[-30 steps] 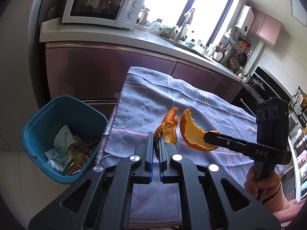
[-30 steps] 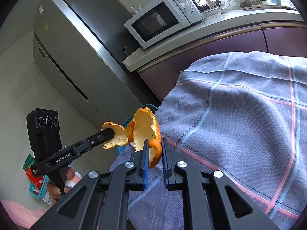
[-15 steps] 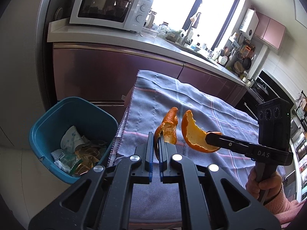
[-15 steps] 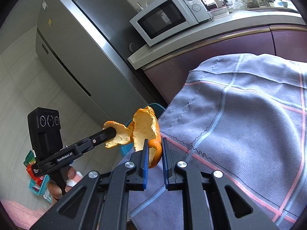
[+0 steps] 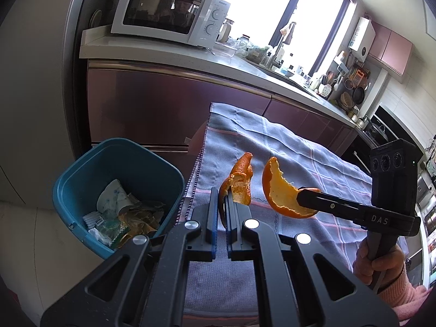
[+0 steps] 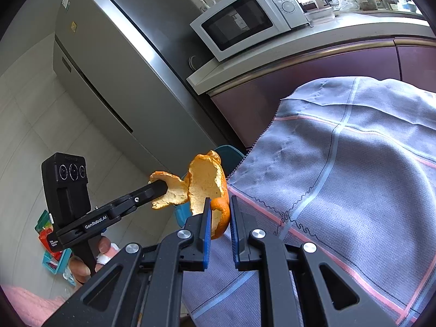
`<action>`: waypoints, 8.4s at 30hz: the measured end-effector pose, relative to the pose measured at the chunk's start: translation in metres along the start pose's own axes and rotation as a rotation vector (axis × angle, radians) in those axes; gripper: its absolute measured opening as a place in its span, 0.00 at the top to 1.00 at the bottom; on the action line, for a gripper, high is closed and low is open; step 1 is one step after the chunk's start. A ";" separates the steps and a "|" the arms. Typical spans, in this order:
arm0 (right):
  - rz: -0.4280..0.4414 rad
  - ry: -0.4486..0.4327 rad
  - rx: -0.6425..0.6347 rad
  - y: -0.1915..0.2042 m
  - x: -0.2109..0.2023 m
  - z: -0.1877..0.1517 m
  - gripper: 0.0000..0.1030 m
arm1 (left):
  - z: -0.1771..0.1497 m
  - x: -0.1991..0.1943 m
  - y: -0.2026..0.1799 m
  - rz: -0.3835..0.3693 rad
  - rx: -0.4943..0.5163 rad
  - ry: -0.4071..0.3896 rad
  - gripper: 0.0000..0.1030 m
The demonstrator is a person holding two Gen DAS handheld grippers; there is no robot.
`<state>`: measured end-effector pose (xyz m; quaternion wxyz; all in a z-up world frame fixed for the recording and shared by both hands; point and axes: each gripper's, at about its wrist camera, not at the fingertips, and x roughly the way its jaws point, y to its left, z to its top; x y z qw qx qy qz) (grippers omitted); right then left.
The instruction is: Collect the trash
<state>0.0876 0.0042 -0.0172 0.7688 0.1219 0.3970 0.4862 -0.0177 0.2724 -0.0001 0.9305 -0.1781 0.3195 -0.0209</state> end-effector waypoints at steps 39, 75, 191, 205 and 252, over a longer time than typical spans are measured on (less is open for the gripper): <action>0.035 0.129 -0.065 0.031 0.086 0.031 0.89 | 0.005 -0.006 0.055 0.155 -0.067 -0.016 0.95; -0.111 0.284 -0.142 0.044 0.185 0.036 0.73 | -0.009 0.073 0.109 0.256 -0.135 0.103 0.80; -0.823 -0.592 -0.174 -0.001 -0.169 -0.116 0.06 | -0.076 -0.012 -0.180 0.189 0.305 -0.470 0.06; -0.824 -0.595 -0.172 0.000 -0.170 -0.115 0.06 | -0.075 -0.011 -0.180 0.193 0.304 -0.471 0.06; -0.865 -0.537 -0.097 -0.029 -0.184 -0.111 0.06 | -0.048 0.048 -0.171 0.182 0.262 -0.215 0.05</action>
